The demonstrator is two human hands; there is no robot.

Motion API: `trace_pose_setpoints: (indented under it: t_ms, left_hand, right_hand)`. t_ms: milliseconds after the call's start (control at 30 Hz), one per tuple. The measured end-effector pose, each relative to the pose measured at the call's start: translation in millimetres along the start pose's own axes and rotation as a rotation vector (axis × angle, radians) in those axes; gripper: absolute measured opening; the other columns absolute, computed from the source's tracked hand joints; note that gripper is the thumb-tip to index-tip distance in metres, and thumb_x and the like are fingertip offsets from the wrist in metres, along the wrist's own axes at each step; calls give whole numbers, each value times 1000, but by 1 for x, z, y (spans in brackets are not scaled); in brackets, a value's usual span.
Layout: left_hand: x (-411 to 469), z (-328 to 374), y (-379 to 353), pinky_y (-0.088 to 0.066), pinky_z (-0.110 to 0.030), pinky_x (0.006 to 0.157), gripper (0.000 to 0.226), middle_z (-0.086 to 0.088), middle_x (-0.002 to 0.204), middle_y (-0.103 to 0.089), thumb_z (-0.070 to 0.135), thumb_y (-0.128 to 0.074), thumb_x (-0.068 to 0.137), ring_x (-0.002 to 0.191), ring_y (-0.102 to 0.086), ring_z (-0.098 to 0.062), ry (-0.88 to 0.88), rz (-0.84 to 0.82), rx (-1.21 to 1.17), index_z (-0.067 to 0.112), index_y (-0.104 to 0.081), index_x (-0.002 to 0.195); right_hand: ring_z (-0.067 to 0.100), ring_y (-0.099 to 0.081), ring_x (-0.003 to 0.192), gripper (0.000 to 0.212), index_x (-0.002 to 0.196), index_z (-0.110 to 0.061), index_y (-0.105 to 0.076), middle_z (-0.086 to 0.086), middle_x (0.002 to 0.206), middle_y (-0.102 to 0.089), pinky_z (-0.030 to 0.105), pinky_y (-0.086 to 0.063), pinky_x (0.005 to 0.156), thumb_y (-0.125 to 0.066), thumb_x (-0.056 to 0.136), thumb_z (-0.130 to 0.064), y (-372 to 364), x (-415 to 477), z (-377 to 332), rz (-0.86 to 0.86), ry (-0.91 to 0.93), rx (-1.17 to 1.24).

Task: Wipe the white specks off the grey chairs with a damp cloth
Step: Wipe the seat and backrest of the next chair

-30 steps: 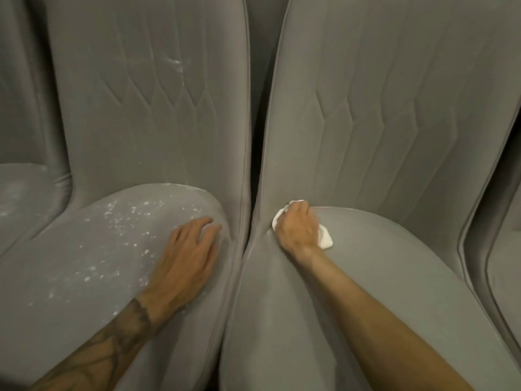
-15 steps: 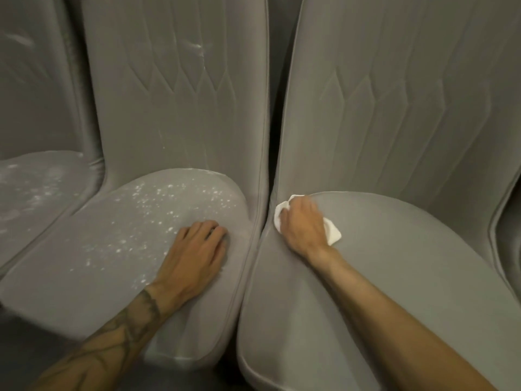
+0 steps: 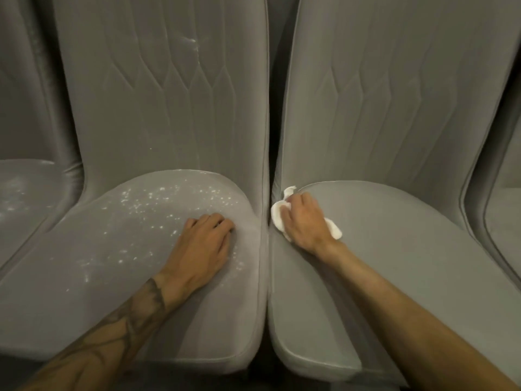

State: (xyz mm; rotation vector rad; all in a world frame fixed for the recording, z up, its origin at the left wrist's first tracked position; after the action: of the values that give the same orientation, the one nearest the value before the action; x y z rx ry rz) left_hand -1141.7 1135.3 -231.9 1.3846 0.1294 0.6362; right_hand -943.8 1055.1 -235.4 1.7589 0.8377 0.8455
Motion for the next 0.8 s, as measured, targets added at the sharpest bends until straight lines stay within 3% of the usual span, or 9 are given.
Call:
trace_pose_setpoints:
  t_ms: [67,233,400,467,533,667,800]
  left_hand:
    - [0,-3,-1,-37,-39,96,21,2,115,-60,18,-47,106,105,-54,-21,-48,-17,-22,20,-63,119]
    - [-2,-16,-3,-39,-40,93,22,-1,117,-61,19,-50,106,107,-55,-24,-137,-36,-107,19,-65,121]
    - [-13,-42,7,-38,-37,104,29,2,130,-60,20,-49,107,120,-54,-19,-200,-87,-224,20,-61,133]
    - [-21,-68,16,-38,-36,104,27,4,130,-59,20,-50,106,118,-54,-18,-203,-76,-207,20,-61,131]
    - [-28,-101,26,-37,-35,102,23,4,126,-60,19,-50,106,114,-55,-19,-170,-68,-186,20,-62,126]
    - [-36,-165,42,-41,-41,99,30,-4,121,-63,24,-39,107,111,-58,-29,-94,-78,-95,15,-65,119]
    - [-36,-223,60,-43,-44,97,37,-7,121,-63,32,-34,102,110,-59,-31,-78,-65,-28,14,-64,115]
  right_hand:
    - [36,-47,108,32,122,-3,-50,18,120,-52,44,-34,98,-36,105,-27,-4,-9,-9,31,-44,4]
    - [32,-47,92,26,105,-6,-52,16,104,-52,46,-38,88,-38,102,-27,-27,-67,-78,5,77,-13]
    - [31,-46,97,28,122,-2,-50,15,114,-44,42,-40,92,-44,100,-20,-18,-69,-99,52,-63,106]
    - [29,-48,91,22,118,-3,-49,14,112,-45,41,-44,87,-47,100,-16,-15,-69,-117,132,-65,132]
    - [28,-50,87,18,114,-5,-47,12,112,-47,40,-45,83,-47,101,-18,-15,-61,-125,184,-156,121]
    - [34,-56,100,25,116,-6,-48,16,120,-51,41,-44,86,-40,102,-25,-22,-48,-133,203,-471,-16]
    - [32,-53,91,31,114,-9,-47,13,113,-51,40,-44,80,-41,101,-37,-43,-46,-180,85,-265,-74]
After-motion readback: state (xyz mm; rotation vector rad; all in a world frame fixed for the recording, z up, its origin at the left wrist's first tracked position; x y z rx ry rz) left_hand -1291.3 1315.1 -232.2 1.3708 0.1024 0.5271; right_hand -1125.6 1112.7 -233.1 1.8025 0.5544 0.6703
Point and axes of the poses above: each hand's wrist, its own x-axis towards the middle knuckle, its own y-axis out of the back of the hand, z = x × y, the point moved 8 cm from there along x, towards the middle knuckle
